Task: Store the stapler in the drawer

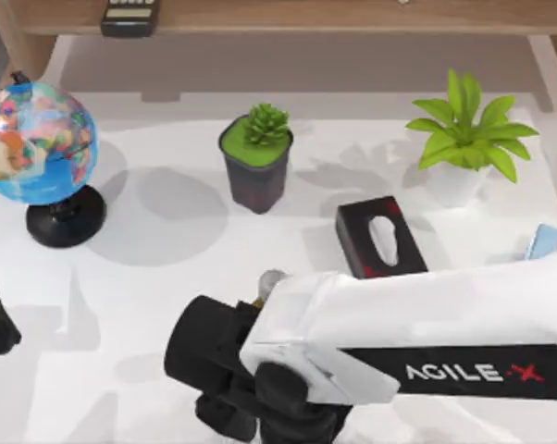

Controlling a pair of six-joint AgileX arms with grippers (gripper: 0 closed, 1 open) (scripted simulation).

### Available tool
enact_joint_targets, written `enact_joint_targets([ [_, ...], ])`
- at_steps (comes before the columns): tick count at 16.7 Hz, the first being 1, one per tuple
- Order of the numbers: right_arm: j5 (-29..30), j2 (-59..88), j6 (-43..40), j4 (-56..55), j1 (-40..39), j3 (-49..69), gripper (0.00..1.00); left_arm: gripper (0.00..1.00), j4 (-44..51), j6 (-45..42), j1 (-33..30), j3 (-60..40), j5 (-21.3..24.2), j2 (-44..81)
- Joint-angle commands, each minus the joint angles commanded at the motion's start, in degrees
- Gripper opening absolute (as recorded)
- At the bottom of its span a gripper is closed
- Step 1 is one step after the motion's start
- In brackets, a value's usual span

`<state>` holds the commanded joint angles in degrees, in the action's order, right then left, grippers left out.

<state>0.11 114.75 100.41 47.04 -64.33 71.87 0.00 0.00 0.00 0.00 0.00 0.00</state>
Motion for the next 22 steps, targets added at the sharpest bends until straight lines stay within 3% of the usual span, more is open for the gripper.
enact_joint_targets([
  [4,0.0,0.1,-0.1,-0.1,0.2,0.1,1.00,1.00,0.0,0.0,0.0,0.0,0.0,0.0],
  [17,0.0,0.1,-0.1,-0.1,0.2,0.1,0.02,1.00,0.0,0.0,0.0,0.0,0.0,0.0],
  [22,0.0,0.1,-0.1,-0.1,0.2,0.1,0.00,1.00,0.0,0.0,0.0,0.0,0.0,0.0],
])
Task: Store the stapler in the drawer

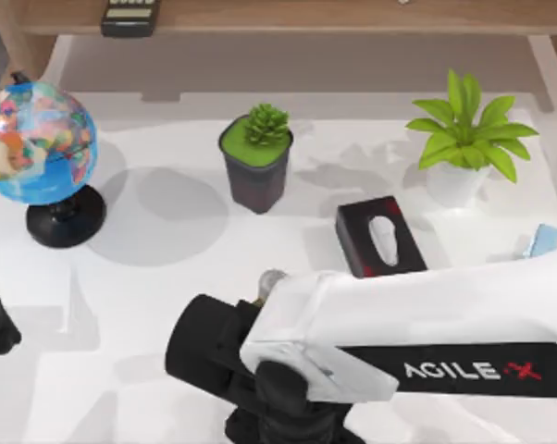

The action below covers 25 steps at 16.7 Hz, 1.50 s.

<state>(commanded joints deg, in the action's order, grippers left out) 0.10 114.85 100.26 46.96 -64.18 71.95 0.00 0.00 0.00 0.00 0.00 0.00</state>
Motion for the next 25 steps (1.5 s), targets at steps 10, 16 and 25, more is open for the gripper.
enact_joint_targets([
  [10,0.2,-0.3,0.1,4.2,-3.4,-2.1,0.00,1.00,0.0,0.0,0.0,0.0,0.0,0.0],
  [16,-0.1,-3.0,0.3,6.1,-0.6,2.5,0.00,1.00,0.0,0.0,0.0,0.0,0.0,0.0],
  [25,0.3,-4.5,-2.0,8.4,-0.8,4.4,0.00,1.00,0.0,0.0,0.0,0.0,0.0,0.0],
])
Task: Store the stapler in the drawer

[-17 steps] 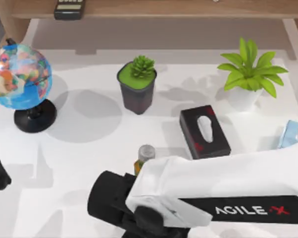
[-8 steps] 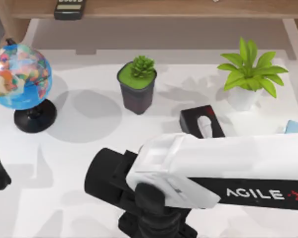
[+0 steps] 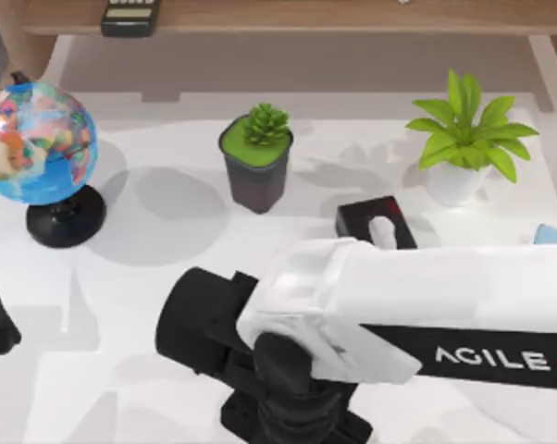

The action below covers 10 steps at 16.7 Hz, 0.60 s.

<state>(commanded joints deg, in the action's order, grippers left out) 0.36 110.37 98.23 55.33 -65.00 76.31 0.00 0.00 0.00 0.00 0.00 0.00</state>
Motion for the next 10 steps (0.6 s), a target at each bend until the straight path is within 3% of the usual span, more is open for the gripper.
enact_joint_targets([
  [5,1.5,-5.4,-10.8,8.4,3.1,6.6,0.00,1.00,0.0,0.0,0.0,0.0,0.0,0.0],
  [10,3.8,-6.8,-28.6,17.0,16.8,16.9,0.00,1.00,0.0,0.0,0.0,0.0,0.0,0.0],
])
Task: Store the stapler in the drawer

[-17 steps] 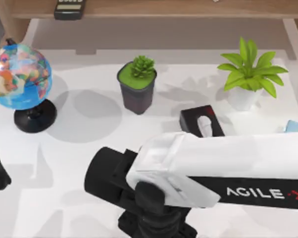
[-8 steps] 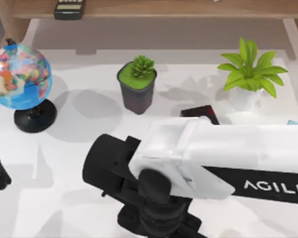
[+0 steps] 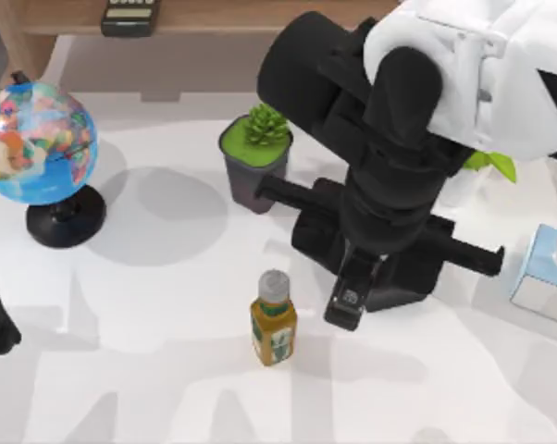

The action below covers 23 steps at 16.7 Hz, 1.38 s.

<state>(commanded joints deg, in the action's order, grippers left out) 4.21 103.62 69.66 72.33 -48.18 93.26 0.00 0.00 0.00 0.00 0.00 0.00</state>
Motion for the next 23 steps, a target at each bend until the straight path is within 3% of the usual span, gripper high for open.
enact_joint_targets([
  [6,2.1,6.3,-26.7,5.6,28.1,14.3,0.00,1.00,0.0,0.0,0.0,0.0,0.0,0.0],
  [13,0.5,20.6,-59.1,4.1,59.1,32.2,0.00,1.00,0.0,0.0,0.0,0.0,0.0,0.0],
  [18,-1.2,33.9,-79.0,2.5,68.5,40.2,0.00,1.00,0.0,0.0,0.0,0.0,0.0,0.0],
  [23,-1.8,42.0,-88.7,4.6,69.1,41.1,0.00,1.00,0.0,0.0,0.0,0.0,0.0,0.0],
])
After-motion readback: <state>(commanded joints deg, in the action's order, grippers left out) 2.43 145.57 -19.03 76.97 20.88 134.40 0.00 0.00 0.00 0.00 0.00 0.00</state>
